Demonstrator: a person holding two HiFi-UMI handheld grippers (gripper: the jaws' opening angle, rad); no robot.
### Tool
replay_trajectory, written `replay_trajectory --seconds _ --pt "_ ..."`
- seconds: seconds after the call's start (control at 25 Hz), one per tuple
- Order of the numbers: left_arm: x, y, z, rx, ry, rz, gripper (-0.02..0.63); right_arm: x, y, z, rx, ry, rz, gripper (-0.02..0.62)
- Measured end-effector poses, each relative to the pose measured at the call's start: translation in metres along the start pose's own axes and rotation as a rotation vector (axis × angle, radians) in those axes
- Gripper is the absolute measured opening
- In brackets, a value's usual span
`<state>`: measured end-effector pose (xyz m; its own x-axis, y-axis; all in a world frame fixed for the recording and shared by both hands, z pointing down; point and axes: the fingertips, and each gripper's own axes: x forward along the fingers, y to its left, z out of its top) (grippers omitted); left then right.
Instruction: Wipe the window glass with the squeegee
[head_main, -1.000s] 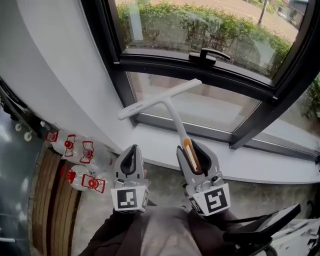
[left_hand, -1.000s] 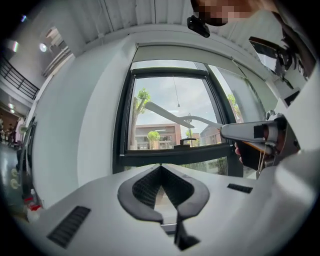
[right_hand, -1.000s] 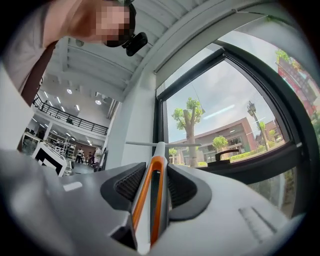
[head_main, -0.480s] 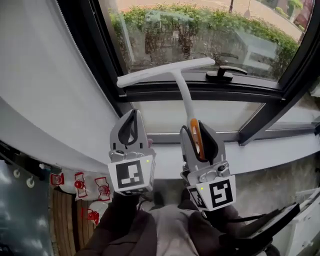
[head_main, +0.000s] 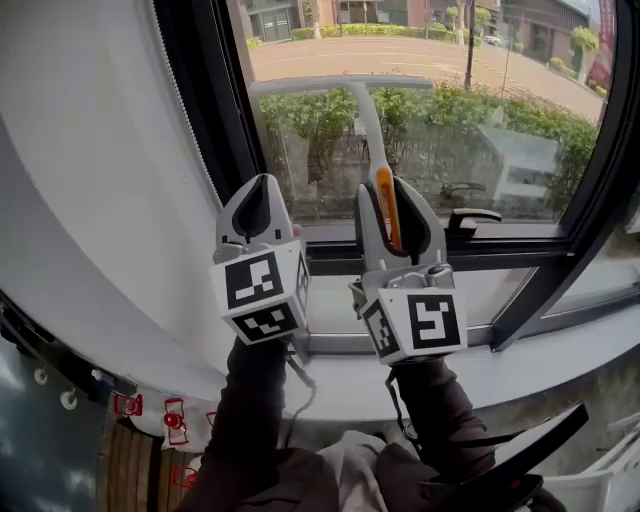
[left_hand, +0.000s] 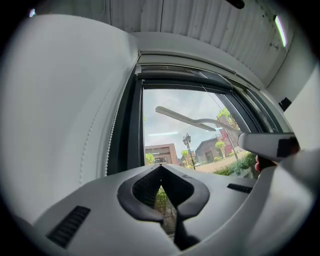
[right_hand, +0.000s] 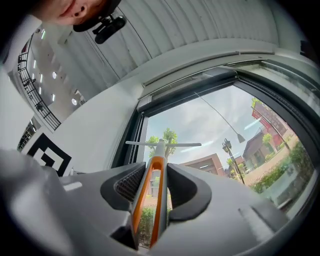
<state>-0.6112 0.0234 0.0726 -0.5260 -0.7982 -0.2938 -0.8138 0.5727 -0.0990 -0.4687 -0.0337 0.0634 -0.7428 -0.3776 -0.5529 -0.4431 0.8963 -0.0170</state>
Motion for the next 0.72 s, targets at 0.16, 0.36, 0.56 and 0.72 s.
replay_trajectory --seconds 0.16,0.36,0.56,0.72 --pt "0.008 0.006 0.008 0.000 -0.011 -0.010 0.002 0.033 0.006 -0.002 -0.024 0.021 0.015 0.132" --pt "0.022 0.011 0.001 0.001 -0.001 -0.026 0.002 0.056 0.006 -0.012 -0.111 0.047 0.027 0.132" --pt "0.030 0.011 0.000 0.009 -0.005 -0.029 0.002 0.072 0.004 -0.015 -0.130 0.051 0.010 0.132" --pt "0.033 0.007 -0.006 0.008 0.003 -0.045 0.002 0.078 0.001 -0.022 -0.200 0.046 -0.018 0.132"
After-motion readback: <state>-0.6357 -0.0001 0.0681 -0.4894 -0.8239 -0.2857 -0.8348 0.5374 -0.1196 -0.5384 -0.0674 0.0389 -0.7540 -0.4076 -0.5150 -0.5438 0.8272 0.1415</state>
